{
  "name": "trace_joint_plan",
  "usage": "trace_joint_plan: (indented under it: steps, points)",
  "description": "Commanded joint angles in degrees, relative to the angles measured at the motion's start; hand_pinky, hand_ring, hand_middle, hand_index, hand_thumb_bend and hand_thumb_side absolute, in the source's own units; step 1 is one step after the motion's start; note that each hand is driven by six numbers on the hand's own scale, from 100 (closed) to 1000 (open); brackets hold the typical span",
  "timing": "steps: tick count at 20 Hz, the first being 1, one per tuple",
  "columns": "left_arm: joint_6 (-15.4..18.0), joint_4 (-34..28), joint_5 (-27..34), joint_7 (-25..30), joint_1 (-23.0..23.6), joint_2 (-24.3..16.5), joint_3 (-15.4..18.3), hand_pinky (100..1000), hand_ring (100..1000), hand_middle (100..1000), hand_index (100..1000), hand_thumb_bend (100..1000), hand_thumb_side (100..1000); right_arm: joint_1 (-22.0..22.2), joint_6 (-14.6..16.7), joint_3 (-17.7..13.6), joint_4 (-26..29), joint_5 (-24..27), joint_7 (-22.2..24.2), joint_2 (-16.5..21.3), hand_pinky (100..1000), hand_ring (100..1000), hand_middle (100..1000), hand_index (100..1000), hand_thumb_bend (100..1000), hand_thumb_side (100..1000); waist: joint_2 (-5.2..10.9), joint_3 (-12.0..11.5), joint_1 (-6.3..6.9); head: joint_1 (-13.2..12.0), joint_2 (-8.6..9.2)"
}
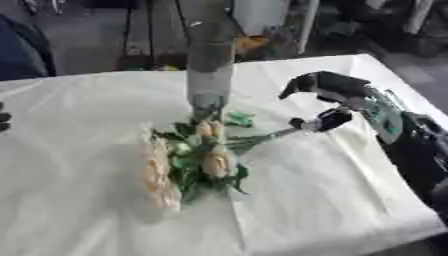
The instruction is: Arrange flowers into the vase.
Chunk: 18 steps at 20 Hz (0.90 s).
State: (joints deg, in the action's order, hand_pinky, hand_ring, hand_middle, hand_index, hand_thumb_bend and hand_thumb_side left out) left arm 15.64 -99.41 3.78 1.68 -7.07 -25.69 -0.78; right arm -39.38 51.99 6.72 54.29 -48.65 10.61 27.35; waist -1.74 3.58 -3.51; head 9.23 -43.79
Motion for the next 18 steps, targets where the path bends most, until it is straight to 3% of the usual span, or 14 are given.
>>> trace_joint_plan:
  steps: [1, 18]
  points:
    - [0.0, -0.8, 0.2, 0.1, -0.5, -0.7, 0.4, 765, 750, 742, 791, 727, 958, -1.6, 0.0, -0.1, 0.4, -0.4, 0.0, 0.6, 777, 752, 697, 825, 352, 301, 0.50, 0.0, 0.30, 0.2, -0.33]
    - [0.0, -0.8, 0.3, 0.3, -0.5, -0.5, 0.3, 764, 749, 742, 791, 725, 960, -3.6, 0.0, 1.4, -4.2, 1.1, 4.2, -4.8, 780, 748, 666, 821, 351, 307, 0.34, -0.2, 0.57, 0.4, -0.33]
